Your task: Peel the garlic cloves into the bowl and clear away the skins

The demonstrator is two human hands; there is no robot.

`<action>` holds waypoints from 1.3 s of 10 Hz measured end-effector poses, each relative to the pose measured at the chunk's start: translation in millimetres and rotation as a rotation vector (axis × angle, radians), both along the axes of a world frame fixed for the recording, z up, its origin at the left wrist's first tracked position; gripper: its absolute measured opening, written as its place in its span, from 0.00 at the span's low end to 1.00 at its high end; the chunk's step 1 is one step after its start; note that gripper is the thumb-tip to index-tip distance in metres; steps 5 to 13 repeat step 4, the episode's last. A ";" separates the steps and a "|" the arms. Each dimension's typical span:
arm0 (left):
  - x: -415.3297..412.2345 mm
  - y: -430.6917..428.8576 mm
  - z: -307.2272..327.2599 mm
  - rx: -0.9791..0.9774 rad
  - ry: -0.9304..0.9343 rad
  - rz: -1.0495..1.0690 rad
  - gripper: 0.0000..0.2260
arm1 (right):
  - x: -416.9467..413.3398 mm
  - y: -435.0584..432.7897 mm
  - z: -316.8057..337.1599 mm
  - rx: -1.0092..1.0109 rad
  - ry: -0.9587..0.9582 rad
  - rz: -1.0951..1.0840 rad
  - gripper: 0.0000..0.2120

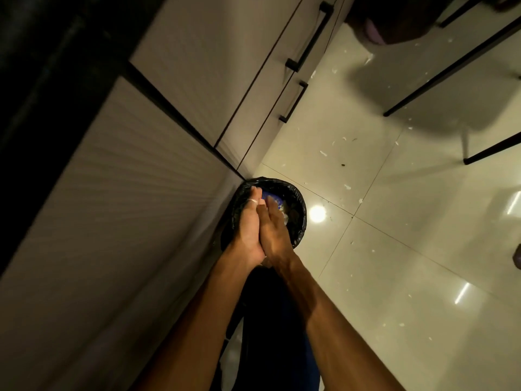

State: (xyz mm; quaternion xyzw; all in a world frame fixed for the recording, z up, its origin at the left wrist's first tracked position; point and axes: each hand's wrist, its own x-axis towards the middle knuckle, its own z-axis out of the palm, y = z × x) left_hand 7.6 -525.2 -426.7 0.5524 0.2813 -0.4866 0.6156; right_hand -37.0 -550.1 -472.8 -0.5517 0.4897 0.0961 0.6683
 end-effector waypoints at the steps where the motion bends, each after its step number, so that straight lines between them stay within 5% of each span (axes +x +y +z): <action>1: 2.9 -11.1 17.1 -0.074 -0.050 0.009 0.26 | 3.2 -12.0 28.5 0.091 -0.062 -0.050 0.29; 3: -7.4 6.5 45.7 0.158 -0.063 -0.230 0.34 | 15.2 -12.0 90.4 0.389 -0.127 -0.322 0.26; 13: 0.3 7.3 65.7 0.119 -0.054 -0.206 0.29 | 15.7 -17.6 105.1 0.318 -0.134 -0.325 0.25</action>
